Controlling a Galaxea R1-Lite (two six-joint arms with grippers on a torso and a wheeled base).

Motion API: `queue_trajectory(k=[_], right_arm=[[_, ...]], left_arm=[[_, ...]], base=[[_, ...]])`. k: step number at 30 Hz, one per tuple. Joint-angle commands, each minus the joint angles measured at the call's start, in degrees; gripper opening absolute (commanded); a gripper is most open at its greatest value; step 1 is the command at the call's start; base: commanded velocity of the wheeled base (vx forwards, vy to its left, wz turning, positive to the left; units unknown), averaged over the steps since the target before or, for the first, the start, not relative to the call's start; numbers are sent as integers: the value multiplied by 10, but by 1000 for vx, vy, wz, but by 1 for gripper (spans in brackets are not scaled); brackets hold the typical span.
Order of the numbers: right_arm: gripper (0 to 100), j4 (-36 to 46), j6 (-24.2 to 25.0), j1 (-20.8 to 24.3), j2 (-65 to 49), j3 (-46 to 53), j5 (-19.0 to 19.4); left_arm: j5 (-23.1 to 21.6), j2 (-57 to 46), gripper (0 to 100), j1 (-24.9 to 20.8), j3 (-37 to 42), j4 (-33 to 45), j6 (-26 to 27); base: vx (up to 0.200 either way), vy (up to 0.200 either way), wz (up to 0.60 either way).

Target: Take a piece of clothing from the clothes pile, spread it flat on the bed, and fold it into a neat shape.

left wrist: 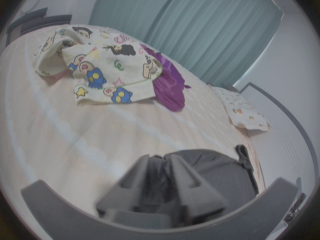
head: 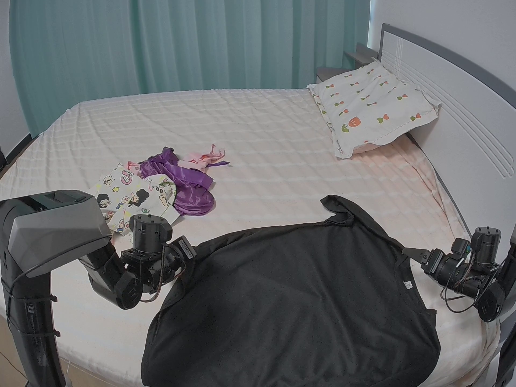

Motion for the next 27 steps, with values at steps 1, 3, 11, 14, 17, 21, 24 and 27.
queue_trajectory(k=[1,3,11,14,17,21,24,27], right_arm=[[100,-1,0,0,8,-1,0],[100,-1,0,0,8,-1,0],[100,-1,0,0,11,0,0],[100,-2,0,0,16,0,0],[100,-2,0,0,21,-1,-1],[100,-2,0,0,21,-1,-1],[100,-3,0,0,23,-1,-2],[100,-3,0,0,23,-2,-2]], left_arm=[[14,15,0,19,-36,10,0],[15,18,0,27,-47,20,0],[15,40,0,59,-113,50,1],[14,46,0,64,-131,61,11],[14,56,0,73,-162,91,26],[13,63,0,78,-181,109,27],[11,72,100,80,-198,112,27],[11,84,100,83,-212,112,27]], base=[[0,0,0],[0,0,0],[0,0,0],[0,0,0],[0,0,0],[0,0,0],[0,0,0],[0,0,0]])
